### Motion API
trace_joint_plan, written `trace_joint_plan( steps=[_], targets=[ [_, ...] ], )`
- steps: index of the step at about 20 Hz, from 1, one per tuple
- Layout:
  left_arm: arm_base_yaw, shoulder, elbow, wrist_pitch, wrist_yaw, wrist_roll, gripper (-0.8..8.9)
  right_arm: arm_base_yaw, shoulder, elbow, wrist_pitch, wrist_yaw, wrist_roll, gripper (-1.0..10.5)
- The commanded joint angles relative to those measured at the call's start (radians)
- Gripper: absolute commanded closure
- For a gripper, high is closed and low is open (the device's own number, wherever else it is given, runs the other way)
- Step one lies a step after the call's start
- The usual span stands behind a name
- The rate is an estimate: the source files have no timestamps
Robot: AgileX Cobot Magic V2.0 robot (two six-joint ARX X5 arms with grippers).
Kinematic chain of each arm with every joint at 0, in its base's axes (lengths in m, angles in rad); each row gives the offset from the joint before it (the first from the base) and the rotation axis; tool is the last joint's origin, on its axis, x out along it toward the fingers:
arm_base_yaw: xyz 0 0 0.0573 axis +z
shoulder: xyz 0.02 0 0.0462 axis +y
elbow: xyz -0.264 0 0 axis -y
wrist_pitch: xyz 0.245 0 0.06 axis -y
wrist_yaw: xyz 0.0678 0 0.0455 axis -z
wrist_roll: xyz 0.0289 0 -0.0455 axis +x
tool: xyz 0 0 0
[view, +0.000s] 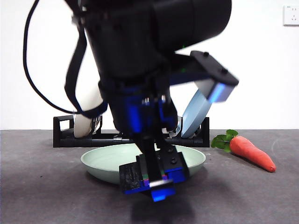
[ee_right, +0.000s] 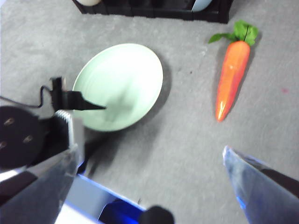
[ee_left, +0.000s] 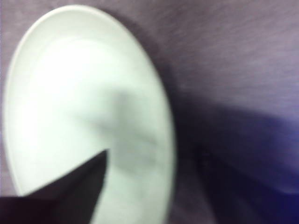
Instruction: Take the green plate from the plate rack,put the plate on the table,take the carrot from the table,put the carrot in the plate
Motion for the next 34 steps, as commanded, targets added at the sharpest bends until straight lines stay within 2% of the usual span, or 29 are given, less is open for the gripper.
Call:
trace_joint_plan(
  steps=[1, 4, 8, 12, 18, 25, 28, 31, 34],
  targets=[
    [-0.004, -0.060, 0.037, -0.050, 0.008, -0.086, 4.00, 0.003, 0.045, 0.003, 0.048, 0.003, 0.020, 2.9],
    [-0.004, -0.188, 0.101, -0.126, 0.034, -0.191, 4.00, 0.003, 0.155, 0.003, 0.154, 0.003, 0.030, 2.9],
    [-0.004, -0.387, 0.148, -0.150, 0.163, -0.336, 4.01, 0.003, 0.346, 0.003, 0.323, 0.008, 0.032, 2.9],
    [-0.004, -0.576, 0.148, -0.157, 0.273, -0.438, 4.01, 0.020, 0.557, 0.003, 0.499, 0.086, 0.037, 2.9],
    [-0.004, -0.734, 0.148, -0.163, 0.328, -0.481, 4.04, 0.060, 0.812, 0.003, 0.721, 0.215, 0.039, 2.9],
    [-0.004, -0.755, 0.148, -0.219, 0.327, -0.501, 4.04, 0.107, 1.011, 0.003, 0.924, 0.319, 0.039, 2.9],
    [-0.004, -0.755, 0.148, -0.219, 0.325, -0.501, 4.05, 0.125, 1.056, 0.003, 0.962, 0.323, 0.040, 4.3],
    [-0.004, -0.755, 0.148, -0.222, 0.325, -0.507, 4.04, 0.134, 1.081, 0.003, 0.970, 0.373, 0.047, 4.9],
    [-0.004, -0.755, 0.148, -0.226, 0.324, -0.507, 4.04, 0.133, 1.083, 0.003, 0.970, 0.370, 0.047, 7.4]
  ],
)
